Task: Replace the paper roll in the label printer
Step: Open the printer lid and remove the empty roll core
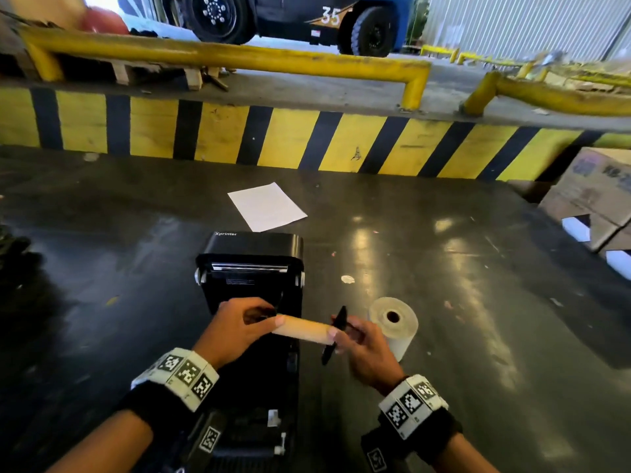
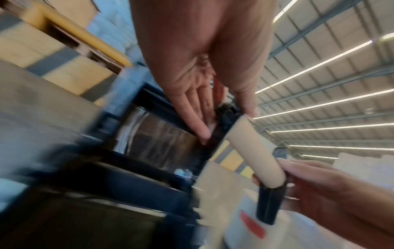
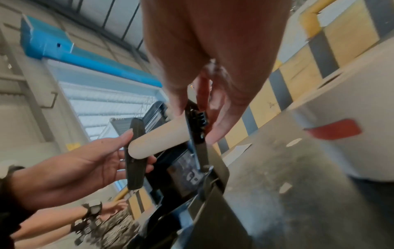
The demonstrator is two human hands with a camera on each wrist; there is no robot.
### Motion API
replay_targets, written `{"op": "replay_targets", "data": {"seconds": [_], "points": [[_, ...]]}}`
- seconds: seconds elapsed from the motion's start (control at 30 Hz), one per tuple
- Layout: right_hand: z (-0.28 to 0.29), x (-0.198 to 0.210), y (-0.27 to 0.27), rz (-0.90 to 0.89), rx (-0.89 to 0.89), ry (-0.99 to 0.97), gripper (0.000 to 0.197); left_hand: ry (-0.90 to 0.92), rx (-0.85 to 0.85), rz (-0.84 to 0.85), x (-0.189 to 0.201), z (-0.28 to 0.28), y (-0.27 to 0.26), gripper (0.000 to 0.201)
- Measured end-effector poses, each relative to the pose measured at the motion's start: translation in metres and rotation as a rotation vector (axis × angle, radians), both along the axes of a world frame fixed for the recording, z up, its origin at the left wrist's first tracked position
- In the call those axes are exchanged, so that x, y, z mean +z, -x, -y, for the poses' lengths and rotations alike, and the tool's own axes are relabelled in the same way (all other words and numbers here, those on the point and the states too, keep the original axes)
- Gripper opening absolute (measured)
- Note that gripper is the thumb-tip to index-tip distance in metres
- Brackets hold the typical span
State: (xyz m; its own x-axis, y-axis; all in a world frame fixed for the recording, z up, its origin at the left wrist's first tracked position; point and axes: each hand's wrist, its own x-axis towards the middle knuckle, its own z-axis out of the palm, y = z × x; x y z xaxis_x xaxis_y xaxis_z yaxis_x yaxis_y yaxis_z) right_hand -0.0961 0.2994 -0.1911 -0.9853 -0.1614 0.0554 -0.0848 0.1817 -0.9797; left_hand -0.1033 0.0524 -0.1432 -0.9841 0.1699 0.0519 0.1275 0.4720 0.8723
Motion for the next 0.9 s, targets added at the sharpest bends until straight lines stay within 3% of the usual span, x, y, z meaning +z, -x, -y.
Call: {"op": "replay_targets", "data": {"seconds": [0.07,0.17,0.43,0.6,0.7,0.77,0.9], "points": [[-0.029,-0.003,-0.001,0.027,0.026,0.012,0.020,-0.030,0.037,0.006,-0.001,-0.034,0.003,0.006],[-0.077,-0.011,-0.006,0.091,0.031,0.020,0.041,-0.015,0.019,0.062,-0.010,-0.086,0.008,0.013],[-0.208,-0.036,-0.027,0.311,-0.114,0.068,0.033,-0.092,-0.261,0.350,-0.065,-0.206,0.015,0.018],[-0.270,-0.056,-0.036,0.416,-0.186,0.109,0.034,-0.127,-0.196,0.473,-0.096,-0.259,0.014,0.012],[-0.285,-0.061,-0.038,0.463,-0.198,0.120,0.032,-0.091,-0.241,0.510,-0.110,-0.274,0.015,0.015],[-0.290,-0.064,-0.037,0.480,-0.197,0.144,0.045,-0.110,-0.237,0.544,-0.114,-0.281,0.018,0.017],[-0.296,-0.063,-0.033,0.491,-0.172,0.175,0.043,-0.363,-0.187,0.664,-0.109,-0.291,0.023,0.029]]}}
